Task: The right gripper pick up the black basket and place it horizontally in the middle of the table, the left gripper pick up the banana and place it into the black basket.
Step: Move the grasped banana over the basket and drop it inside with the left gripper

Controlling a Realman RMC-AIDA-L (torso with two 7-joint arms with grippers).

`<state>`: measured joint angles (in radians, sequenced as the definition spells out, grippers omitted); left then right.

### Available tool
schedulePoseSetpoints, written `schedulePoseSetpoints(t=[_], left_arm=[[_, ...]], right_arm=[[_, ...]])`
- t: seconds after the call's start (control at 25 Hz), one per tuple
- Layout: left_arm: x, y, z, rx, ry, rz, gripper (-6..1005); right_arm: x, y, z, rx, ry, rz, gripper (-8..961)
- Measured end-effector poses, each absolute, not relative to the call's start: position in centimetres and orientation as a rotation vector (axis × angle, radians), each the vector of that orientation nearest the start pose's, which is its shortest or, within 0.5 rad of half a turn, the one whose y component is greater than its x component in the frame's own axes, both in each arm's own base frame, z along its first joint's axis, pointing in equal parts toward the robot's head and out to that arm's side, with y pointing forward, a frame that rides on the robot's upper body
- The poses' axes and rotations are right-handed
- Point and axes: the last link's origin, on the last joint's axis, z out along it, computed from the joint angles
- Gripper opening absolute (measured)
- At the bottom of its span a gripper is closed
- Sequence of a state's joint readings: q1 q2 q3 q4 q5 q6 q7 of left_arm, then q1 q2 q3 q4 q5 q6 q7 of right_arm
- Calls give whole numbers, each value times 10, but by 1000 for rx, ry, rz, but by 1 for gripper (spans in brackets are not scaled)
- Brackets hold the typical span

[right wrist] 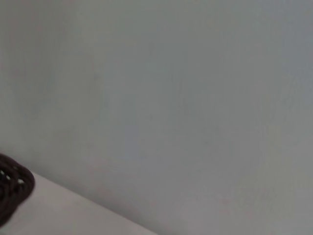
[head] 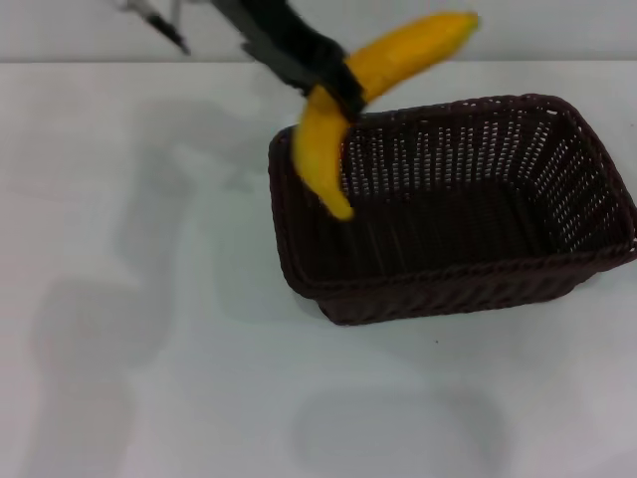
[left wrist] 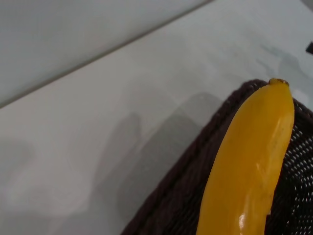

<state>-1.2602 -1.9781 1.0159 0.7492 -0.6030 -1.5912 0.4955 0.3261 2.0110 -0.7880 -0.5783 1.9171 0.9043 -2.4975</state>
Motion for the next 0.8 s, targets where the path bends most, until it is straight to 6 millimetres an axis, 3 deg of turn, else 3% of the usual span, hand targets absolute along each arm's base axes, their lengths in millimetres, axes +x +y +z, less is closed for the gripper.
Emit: schedulePoseSetpoints(t=[0.24,0.56,0.68,0.8], left_arm=[[-18,429,-29,-2762,-997,290,520],[-24,421,-39,-2779,-1021,346,522],[-29,421,-36,-2778,-1017,318,652],[-38,421,-28,-2790,-965,186,765]], right_arm=[[374,346,88,-1828,372,336,423],[380,336,90,-1823,379,339,423],[381,333,93,-1814,378,348,423],[383,331,96,-1801,382,362,424]])
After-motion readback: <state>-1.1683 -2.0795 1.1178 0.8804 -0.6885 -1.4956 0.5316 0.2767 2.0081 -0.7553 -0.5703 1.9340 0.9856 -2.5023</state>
